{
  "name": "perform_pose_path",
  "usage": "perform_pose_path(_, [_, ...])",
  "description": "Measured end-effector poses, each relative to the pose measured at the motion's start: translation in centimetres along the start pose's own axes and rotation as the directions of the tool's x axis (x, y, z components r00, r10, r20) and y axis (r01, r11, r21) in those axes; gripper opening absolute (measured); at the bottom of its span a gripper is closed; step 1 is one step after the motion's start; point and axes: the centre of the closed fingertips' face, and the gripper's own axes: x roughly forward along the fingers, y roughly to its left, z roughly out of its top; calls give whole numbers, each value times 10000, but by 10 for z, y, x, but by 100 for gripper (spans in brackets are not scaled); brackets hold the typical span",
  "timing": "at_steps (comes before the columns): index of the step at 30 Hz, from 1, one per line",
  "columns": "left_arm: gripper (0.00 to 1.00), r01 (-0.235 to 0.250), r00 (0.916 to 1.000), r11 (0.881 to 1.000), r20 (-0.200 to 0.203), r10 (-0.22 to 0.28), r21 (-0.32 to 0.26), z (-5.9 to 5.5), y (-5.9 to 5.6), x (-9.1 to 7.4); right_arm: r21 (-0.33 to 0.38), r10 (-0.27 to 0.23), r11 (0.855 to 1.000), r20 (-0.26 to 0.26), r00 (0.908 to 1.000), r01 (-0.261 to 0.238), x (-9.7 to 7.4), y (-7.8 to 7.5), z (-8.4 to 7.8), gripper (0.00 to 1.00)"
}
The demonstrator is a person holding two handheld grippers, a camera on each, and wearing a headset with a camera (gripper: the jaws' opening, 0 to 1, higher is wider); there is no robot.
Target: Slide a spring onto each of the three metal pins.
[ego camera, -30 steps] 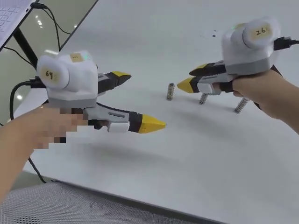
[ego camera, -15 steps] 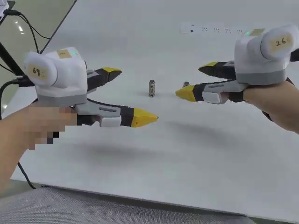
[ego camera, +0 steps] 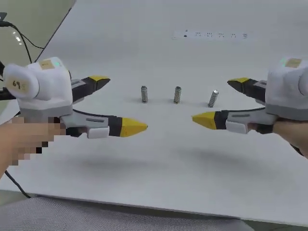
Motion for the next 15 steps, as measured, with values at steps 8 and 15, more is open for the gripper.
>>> perform_pose_path(8, [98,-352,9994,9994,-67,352,18,-2,8,-17,-116,-301,9995,31,9995,301,-25,-10,-9,86])
perform_pose_path(15, [98,-558,9984,9984,-90,558,34,-5,13,-32,80,-572,9983,-60,9983,573,-42,-12,-25,86])
